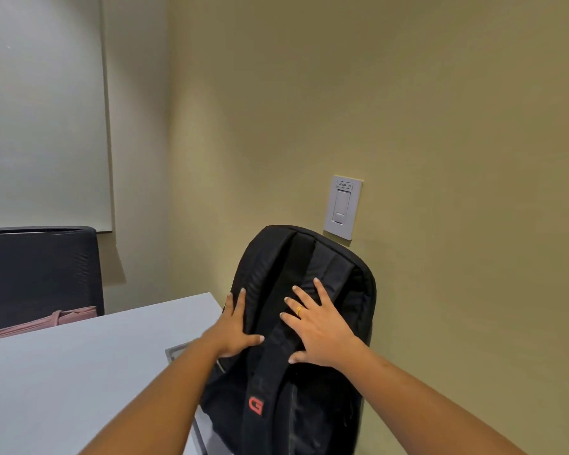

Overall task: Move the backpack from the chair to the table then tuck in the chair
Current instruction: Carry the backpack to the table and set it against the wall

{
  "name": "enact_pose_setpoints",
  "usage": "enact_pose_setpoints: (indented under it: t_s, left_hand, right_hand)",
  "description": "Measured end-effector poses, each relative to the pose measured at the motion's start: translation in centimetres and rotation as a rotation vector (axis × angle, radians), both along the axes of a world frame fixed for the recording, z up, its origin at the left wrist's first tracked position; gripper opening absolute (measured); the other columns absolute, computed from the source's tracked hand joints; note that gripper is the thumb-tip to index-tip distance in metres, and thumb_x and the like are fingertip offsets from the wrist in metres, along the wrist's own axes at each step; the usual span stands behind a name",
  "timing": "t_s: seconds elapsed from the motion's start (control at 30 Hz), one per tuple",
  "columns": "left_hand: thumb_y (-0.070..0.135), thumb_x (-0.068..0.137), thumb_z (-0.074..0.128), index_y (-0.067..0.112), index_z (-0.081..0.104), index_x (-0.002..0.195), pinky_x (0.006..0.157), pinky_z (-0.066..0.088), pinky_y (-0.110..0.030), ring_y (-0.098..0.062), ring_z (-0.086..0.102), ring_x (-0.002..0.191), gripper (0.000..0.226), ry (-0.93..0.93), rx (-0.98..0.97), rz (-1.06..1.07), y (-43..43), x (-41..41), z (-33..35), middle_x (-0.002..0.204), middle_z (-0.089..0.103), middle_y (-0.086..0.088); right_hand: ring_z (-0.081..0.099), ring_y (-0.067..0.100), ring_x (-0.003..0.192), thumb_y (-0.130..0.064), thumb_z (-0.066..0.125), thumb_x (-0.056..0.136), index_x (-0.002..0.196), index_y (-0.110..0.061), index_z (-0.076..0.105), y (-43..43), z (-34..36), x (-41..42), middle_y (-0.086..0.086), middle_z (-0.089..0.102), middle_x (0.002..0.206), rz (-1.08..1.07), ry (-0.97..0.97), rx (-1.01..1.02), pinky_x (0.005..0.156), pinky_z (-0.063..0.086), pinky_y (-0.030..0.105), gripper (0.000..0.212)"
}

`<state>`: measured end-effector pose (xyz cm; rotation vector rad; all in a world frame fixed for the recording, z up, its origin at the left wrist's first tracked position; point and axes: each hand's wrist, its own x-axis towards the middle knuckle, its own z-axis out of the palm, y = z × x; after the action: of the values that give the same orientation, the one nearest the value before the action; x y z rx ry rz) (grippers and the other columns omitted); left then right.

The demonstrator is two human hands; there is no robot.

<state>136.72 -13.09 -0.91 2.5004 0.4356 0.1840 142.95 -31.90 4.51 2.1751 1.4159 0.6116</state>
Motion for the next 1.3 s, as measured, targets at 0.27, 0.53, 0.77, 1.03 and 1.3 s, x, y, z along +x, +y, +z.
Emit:
enact_pose_setpoints:
  t_s: [0.27,0.53,0.77,1.03,1.3]
  left_hand:
    - [0.044,0.086,0.057,0.019,-0.024,0.141,0.115,0.022,-0.042,-0.032,0.008,0.143,0.101,0.027,0.044,0.06,-0.9,0.1,-0.5,0.153,-0.026,-0.011]
    - [0.047,0.086,0.054,0.025,-0.02,0.143,0.112,0.029,-0.042,-0.033,0.018,0.141,0.096,0.11,0.123,0.077,-1.4,-1.6,-1.5,0.155,-0.018,-0.01]
    - [0.057,0.087,0.043,0.032,-0.018,0.143,0.103,0.039,-0.046,-0.033,0.026,0.138,0.087,0.145,0.183,0.091,-4.3,-2.8,-3.3,0.157,-0.014,-0.007]
    - [0.056,0.09,0.038,0.03,-0.018,0.143,0.107,0.035,-0.048,-0.031,0.027,0.138,0.081,0.23,0.162,0.037,-8.1,-4.9,-5.5,0.157,-0.012,-0.009]
    - [0.057,0.09,0.037,0.03,-0.013,0.144,0.107,0.032,-0.05,-0.032,0.015,0.142,0.079,0.221,0.205,0.05,-14.4,-7.8,-4.4,0.158,-0.008,-0.006]
  right_hand:
    - [-0.008,0.03,0.142,-0.055,0.041,0.089,0.143,-0.019,0.026,0.2,-0.8,-0.4,0.01,0.016,0.155,-0.02,0.032,0.048,0.102,-0.023,0.058,0.066]
    - [-0.008,0.029,0.142,-0.051,0.042,0.09,0.142,-0.018,0.028,-0.3,-2.2,-1.1,0.01,0.014,0.155,0.018,0.057,0.071,0.103,-0.023,0.056,0.063]
    - [-0.003,0.025,0.143,-0.042,0.044,0.091,0.141,-0.015,0.031,-2.7,-4.1,-2.0,0.01,0.014,0.155,0.035,0.089,0.178,0.108,-0.018,0.051,0.057]
    - [-0.009,0.022,0.143,-0.036,0.047,0.091,0.142,-0.018,0.025,-6.4,-6.9,-4.7,0.006,0.003,0.157,-0.028,0.256,0.24,0.112,-0.005,0.055,0.059]
    - [-0.005,0.022,0.143,-0.041,0.043,0.092,0.145,-0.021,0.017,-13.6,-7.2,-6.4,0.006,0.004,0.157,-0.227,0.343,0.254,0.112,0.004,0.056,0.063]
